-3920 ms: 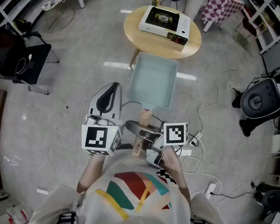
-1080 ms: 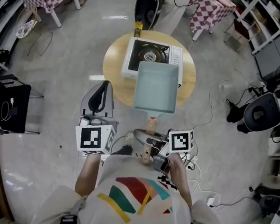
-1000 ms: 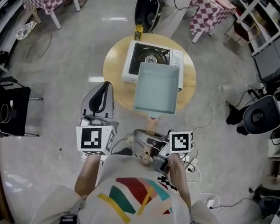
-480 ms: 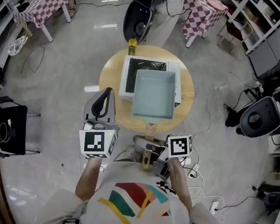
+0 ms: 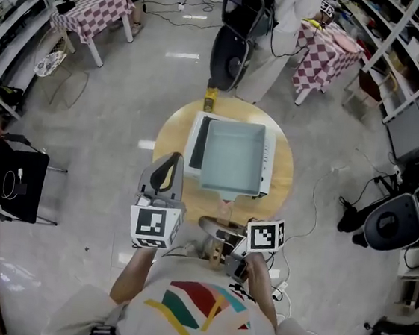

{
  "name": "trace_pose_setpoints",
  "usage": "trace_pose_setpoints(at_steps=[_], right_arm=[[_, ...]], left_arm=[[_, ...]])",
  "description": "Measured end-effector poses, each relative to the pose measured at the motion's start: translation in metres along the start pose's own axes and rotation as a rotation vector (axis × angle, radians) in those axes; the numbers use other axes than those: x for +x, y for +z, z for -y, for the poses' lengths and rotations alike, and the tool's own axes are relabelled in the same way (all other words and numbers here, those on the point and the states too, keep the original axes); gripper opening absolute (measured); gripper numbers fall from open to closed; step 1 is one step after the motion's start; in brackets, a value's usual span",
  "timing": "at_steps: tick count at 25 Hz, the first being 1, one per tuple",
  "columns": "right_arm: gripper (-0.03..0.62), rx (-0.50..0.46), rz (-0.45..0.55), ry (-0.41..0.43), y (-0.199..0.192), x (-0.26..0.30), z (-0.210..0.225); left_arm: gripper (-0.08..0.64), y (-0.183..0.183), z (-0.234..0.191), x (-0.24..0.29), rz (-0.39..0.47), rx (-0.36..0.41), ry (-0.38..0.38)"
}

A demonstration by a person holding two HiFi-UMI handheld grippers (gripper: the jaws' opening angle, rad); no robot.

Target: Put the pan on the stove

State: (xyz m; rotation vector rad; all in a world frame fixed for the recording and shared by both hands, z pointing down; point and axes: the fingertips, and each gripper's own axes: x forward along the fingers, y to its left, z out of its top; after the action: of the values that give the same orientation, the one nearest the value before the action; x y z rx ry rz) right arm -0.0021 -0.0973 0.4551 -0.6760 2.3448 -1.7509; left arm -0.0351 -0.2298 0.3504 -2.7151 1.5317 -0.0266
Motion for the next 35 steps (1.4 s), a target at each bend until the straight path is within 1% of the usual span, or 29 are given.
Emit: trace_pose_setpoints(at_steps=[3,6,9,12,15,19,21,23,26,30,35], right_arm=[[0.046,0.005,-0.031,0.025,0.005,-0.003,0.001],[0.049,0.029,-0.062,0.077,0.005,-0.005,-0.001],[0.051,0.033,-0.084,0.077,0.009,-0.01,0.003],[0.052,0.033,-0.087,0.068,0.018,-0.009,0.005],[0.052,0.031,-0.079,0.061,0.027,-0.008,0.008],[0.052,0.006,-0.049,0.069,0.044,0.0,0.006],[0.052,0.02,-0.036,0.077,0.047,0.004,0.006],[0.052,0.01,-0.032,0.077,0.05,0.008,0.007],[0.052,0.019,-0.034,0.092,0.051,0.013,0.009],[0.052,-0.001,-0.05,0.101,0.053,0.016,0.013],[0.057,0.017,-0.058,0.102,0.058,0.023,0.019]], left_arm=[[0.006,0.0,0.009,0.007,0.011,-0.01,0.019],[0.006,0.004,0.013,0.011,0.058,-0.018,0.053],[0.006,0.008,0.015,0.016,0.083,-0.011,0.077],[0.006,0.008,0.006,0.024,0.057,-0.006,0.086],[0.006,0.001,-0.003,0.034,0.043,-0.03,0.088],[0.006,0.0,-0.016,0.047,0.05,-0.067,0.08],[0.006,0.002,-0.019,0.051,0.054,-0.06,0.079],[0.006,0.002,-0.023,0.053,0.056,-0.056,0.079],[0.006,-0.001,-0.031,0.054,0.057,-0.058,0.088],[0.006,-0.008,-0.036,0.05,0.042,-0.063,0.104],[0.006,-0.012,-0.042,0.048,0.021,-0.046,0.121]])
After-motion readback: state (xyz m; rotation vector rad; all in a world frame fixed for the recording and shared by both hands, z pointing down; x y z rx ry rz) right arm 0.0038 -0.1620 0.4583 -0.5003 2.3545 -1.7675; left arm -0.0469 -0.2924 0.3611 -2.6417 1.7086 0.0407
